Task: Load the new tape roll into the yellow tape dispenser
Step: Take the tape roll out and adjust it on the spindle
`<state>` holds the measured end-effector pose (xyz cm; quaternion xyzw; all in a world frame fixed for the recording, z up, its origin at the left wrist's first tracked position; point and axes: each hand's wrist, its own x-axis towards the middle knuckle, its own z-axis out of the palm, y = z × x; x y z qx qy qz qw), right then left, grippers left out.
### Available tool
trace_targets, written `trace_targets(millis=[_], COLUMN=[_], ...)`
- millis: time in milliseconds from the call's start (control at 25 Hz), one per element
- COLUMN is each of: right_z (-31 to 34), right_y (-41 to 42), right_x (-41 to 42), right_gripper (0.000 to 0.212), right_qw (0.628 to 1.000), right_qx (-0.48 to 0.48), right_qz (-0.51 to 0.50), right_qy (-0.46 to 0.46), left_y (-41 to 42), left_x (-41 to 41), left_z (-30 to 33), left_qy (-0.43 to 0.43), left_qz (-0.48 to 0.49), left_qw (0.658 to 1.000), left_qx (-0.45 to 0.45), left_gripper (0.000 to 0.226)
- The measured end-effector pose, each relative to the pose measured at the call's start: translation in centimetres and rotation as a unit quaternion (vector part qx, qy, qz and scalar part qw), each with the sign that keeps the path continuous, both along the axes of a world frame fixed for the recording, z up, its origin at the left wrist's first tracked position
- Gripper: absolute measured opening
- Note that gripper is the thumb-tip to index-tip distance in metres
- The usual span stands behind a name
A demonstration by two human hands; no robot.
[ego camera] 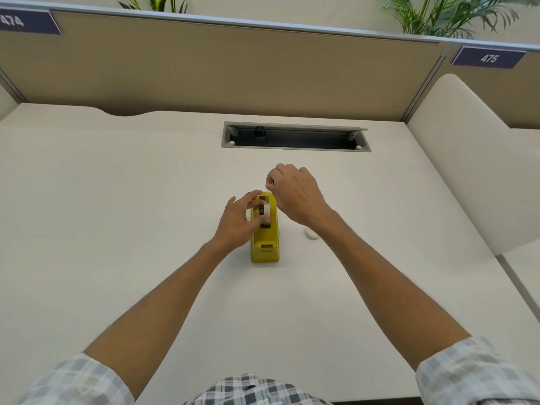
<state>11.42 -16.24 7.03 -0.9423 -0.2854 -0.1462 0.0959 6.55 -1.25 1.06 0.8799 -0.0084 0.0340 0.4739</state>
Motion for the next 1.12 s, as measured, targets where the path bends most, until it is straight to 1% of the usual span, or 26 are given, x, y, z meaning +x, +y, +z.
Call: trace_targets(millis=[160, 360, 800, 960, 1120], right_z=[0.1, -0.2, -2.2, -2.2, -2.0], right_y=[-0.1, 0.4, 0.9, 0.9, 0.8], right_x=[0.0, 1.4, 1.6, 1.4, 1.0], right_gripper=[0.016, 0.016, 0.017, 0.015, 0.018], right_qw=[1.000, 0.999, 0.992, 0.980, 0.978], right_qx=[-0.006, 0.000, 0.014, 0.054, 0.050], right_qz=[0.004, -0.012, -0.046, -0.070, -0.064], right_qy=[0.003, 0.036, 0.119, 0.178, 0.191], left_y=[0.0, 0.0, -0.2, -0.4, -0.6], left_x=[0.0, -0.1, -0.6, -0.9, -1.0], left_z=[-0.2, -0.2, -0.3, -0.6, -0.5], left_qy=[-0.004, -0.004, -0.035, -0.042, -0.039], left_qz=[-0.005, -0.003, 0.023, 0.029, 0.036], left_qw=[1.000, 1.000, 0.999, 0.998, 0.996], left_qx=[0.012, 0.028, -0.022, -0.048, -0.069], left_gripper=[0.057, 0.061, 0.068, 0.066, 0.060])
